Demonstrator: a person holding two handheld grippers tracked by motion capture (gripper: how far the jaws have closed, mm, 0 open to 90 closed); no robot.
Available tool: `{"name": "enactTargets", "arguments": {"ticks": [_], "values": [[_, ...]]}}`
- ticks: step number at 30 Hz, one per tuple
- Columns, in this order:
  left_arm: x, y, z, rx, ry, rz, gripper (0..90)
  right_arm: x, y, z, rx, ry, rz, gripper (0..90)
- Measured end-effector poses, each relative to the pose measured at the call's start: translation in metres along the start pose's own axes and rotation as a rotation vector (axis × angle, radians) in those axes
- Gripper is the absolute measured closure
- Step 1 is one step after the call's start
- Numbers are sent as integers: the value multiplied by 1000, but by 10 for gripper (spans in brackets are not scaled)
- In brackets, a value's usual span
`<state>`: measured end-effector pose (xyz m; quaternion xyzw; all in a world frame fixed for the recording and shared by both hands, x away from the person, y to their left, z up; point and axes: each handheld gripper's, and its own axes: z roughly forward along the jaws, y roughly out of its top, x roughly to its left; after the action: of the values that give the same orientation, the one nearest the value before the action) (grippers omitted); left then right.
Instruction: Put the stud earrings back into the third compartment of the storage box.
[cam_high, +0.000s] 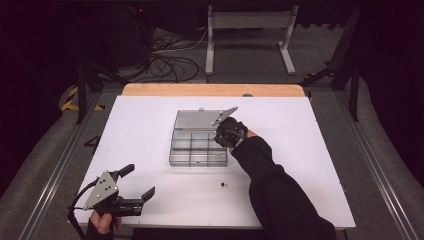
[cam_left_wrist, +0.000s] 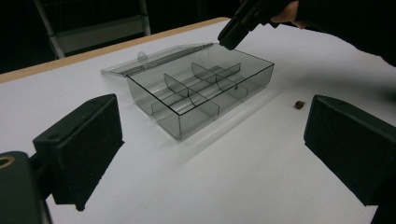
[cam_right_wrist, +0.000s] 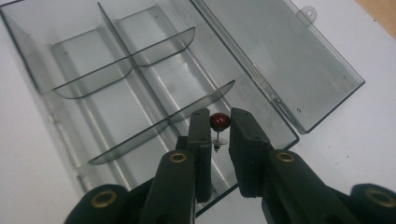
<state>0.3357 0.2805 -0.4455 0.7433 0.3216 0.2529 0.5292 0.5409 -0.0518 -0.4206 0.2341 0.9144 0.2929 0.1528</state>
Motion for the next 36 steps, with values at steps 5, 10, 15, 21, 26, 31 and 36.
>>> {"name": "enactTargets", "arguments": {"ticks": [5,10,15,21,26,31,36], "values": [[0,0,-1,-1,-4,2,52,-4,0,9,-4,0,19,792],[0,0,-1,-1,-2,-2,52,-6,-1,21,6,2,22,792],[0,0,-1,0,-3,-1,51,-8,-1,28,9,3,31,792],[1,0,0,-2,-3,-4,52,-9,-1,27,3,2,33,731],[1,0,0,-2,-2,-4,51,-7,0,20,-14,10,31,640],[1,0,0,-2,-1,-6,51,-5,1,12,-31,32,29,564],[1,0,0,1,-2,-8,51,-1,1,-7,-54,65,29,446]]}}
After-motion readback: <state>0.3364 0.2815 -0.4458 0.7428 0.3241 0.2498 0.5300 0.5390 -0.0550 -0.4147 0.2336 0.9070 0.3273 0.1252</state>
